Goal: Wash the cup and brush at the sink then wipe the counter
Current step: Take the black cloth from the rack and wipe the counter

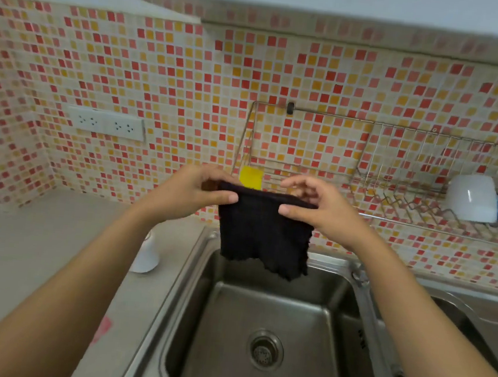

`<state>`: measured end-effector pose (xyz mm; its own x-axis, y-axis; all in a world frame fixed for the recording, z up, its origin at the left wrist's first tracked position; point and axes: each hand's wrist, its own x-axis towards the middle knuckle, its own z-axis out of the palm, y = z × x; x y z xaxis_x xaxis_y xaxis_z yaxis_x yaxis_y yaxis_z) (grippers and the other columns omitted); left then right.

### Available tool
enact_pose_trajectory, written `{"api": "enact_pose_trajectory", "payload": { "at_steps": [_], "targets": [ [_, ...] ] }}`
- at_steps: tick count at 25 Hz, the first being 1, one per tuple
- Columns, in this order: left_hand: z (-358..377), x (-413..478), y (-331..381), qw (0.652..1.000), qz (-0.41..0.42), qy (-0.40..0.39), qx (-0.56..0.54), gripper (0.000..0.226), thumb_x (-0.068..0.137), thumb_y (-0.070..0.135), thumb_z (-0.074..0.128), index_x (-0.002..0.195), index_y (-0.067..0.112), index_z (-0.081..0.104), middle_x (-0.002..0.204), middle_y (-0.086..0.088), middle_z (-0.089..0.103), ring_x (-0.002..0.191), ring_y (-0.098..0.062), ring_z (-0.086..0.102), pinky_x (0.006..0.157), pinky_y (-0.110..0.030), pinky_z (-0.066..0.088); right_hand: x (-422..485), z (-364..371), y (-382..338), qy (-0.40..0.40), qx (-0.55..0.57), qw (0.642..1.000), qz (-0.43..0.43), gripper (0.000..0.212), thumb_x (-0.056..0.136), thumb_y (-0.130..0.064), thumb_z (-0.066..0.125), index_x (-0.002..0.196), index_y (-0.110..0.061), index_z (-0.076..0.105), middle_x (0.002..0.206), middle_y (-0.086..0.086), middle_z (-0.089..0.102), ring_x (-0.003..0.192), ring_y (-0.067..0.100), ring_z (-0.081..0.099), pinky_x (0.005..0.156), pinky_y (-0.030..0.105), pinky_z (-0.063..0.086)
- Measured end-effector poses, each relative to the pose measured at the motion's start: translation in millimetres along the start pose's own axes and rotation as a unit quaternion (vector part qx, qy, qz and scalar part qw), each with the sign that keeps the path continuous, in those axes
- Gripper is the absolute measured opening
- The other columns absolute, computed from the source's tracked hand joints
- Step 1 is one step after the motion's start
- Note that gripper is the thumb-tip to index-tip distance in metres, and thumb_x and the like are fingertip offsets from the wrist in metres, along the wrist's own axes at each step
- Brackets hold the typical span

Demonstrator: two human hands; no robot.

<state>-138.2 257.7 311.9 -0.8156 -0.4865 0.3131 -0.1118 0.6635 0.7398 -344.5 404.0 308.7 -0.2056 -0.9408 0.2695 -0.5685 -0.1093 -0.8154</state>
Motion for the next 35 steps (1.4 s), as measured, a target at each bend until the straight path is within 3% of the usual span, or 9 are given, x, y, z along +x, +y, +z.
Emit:
{"api": "enact_pose_trajectory", "payload": {
  "at_steps": [4, 7, 13, 17, 19, 24, 28, 32, 35],
  "targets": [
    [-18.9, -40.8, -40.7, 0.994, -0.083, -0.065, 0.042, 0.012, 0.086, 0.017, 0.063, 0.096, 0.023, 0.067, 0.1, 0.013, 0.065, 0.089, 0.008, 0.059, 0.076, -0.007, 0.048, 12.2, 62.8, 20.8, -0.097, -0.071, 0.993, 0.016, 0.01, 0.073, -0.038, 0.072, 0.078, -0.032, 0.066, 0.077, -0.012, 0.065, 0.075, 0.006, 0.06, 0.071, 0.025, 0.045],
    [-39.7, -81.6, -100.2, 0.977, -0.156, -0.101, 0.104, 0.01, 0.088, 0.014, 0.063, 0.092, 0.023, 0.066, 0.093, 0.009, 0.065, 0.083, 0.002, 0.06, 0.07, -0.008, 0.046, 20.9, 139.9, 35.8, -0.169, -0.078, 0.982, 0.024, 0.009, 0.084, -0.026, 0.067, 0.093, -0.027, 0.069, 0.091, -0.012, 0.067, 0.086, 0.002, 0.062, 0.075, 0.019, 0.046],
    [-85.2, -174.3, -206.2, 0.96, -0.17, -0.024, 0.22, 0.014, 0.081, 0.01, 0.068, 0.09, 0.021, 0.069, 0.087, 0.009, 0.064, 0.084, -0.014, 0.058, 0.077, -0.025, 0.045, 23.5, 291.2, 51.3, -0.104, -0.078, 0.992, 0.003, 0.028, 0.077, -0.009, 0.071, 0.103, -0.019, 0.072, 0.093, -0.012, 0.065, 0.084, 0.0, 0.058, 0.08, 0.006, 0.041],
    [-51.8, -269.2, -276.5, 0.918, -0.212, -0.147, 0.3, 0.021, 0.08, 0.022, 0.063, 0.099, 0.03, 0.068, 0.103, 0.005, 0.067, 0.105, -0.022, 0.055, 0.082, -0.033, 0.036, -24.3, 385.8, 89.3, -0.24, -0.166, 0.957, 0.005, 0.028, 0.084, -0.015, 0.063, 0.111, -0.02, 0.068, 0.108, 0.002, 0.067, 0.101, 0.019, 0.061, 0.093, 0.033, 0.046],
    [-36.8, -299.7, -291.1, 0.912, -0.198, -0.177, 0.313, 0.03, 0.076, 0.028, 0.058, 0.105, 0.03, 0.067, 0.113, 0.007, 0.064, 0.112, -0.019, 0.052, 0.081, -0.033, 0.033, -49.0, 400.4, 97.9, -0.267, -0.168, 0.949, 0.014, 0.028, 0.085, -0.028, 0.059, 0.112, -0.023, 0.067, 0.113, -0.001, 0.066, 0.105, 0.016, 0.059, 0.098, 0.035, 0.042],
    [9.7, -260.1, -299.3, 0.954, -0.095, -0.121, 0.259, 0.044, 0.09, 0.035, 0.042, 0.128, 0.017, 0.055, 0.138, -0.009, 0.051, 0.125, -0.025, 0.05, 0.101, -0.04, 0.043, -49.3, 400.9, 122.1, -0.053, -0.221, 0.968, 0.107, 0.048, 0.09, -0.044, 0.029, 0.128, -0.024, 0.052, 0.135, -0.003, 0.051, 0.127, 0.012, 0.041, 0.108, 0.045, 0.028],
    [59.0, -230.9, -310.7, 0.913, -0.17, -0.179, 0.324, 0.069, 0.085, 0.069, 0.003, 0.147, 0.039, 0.005, 0.153, 0.009, -0.01, 0.141, -0.02, -0.01, 0.109, -0.059, -0.004, -15.5, 407.2, 141.3, 0.036, -0.279, 0.921, 0.268, 0.054, 0.096, -0.036, 0.016, 0.143, -0.014, 0.031, 0.154, 0.005, 0.025, 0.144, 0.021, 0.014, 0.115, 0.047, 0.008],
    [44.7, -249.5, -320.6, 0.914, -0.134, -0.189, 0.333, 0.064, 0.099, 0.045, 0.002, 0.134, 0.021, 0.049, 0.139, -0.001, 0.051, 0.13, -0.022, 0.045, 0.102, -0.044, 0.042, -1.4, 425.5, 147.7, 0.027, -0.275, 0.913, 0.299, 0.062, 0.091, -0.043, 0.01, 0.147, -0.019, 0.023, 0.158, 0.002, 0.01, 0.145, 0.022, 0.001, 0.114, 0.048, 0.001],
    [17.6, -285.1, -333.1, 0.931, -0.05, -0.182, 0.312, 0.057, 0.101, 0.04, 0.012, 0.127, 0.015, 0.057, 0.131, -0.002, 0.058, 0.124, -0.02, 0.052, 0.104, -0.035, 0.032, -4.6, 434.9, 151.5, 0.029, -0.29, 0.904, 0.313, 0.061, 0.091, -0.043, 0.01, 0.148, -0.023, 0.02, 0.159, 0.001, 0.002, 0.145, 0.022, -0.002, 0.114, 0.048, -0.001]
  ]
}}
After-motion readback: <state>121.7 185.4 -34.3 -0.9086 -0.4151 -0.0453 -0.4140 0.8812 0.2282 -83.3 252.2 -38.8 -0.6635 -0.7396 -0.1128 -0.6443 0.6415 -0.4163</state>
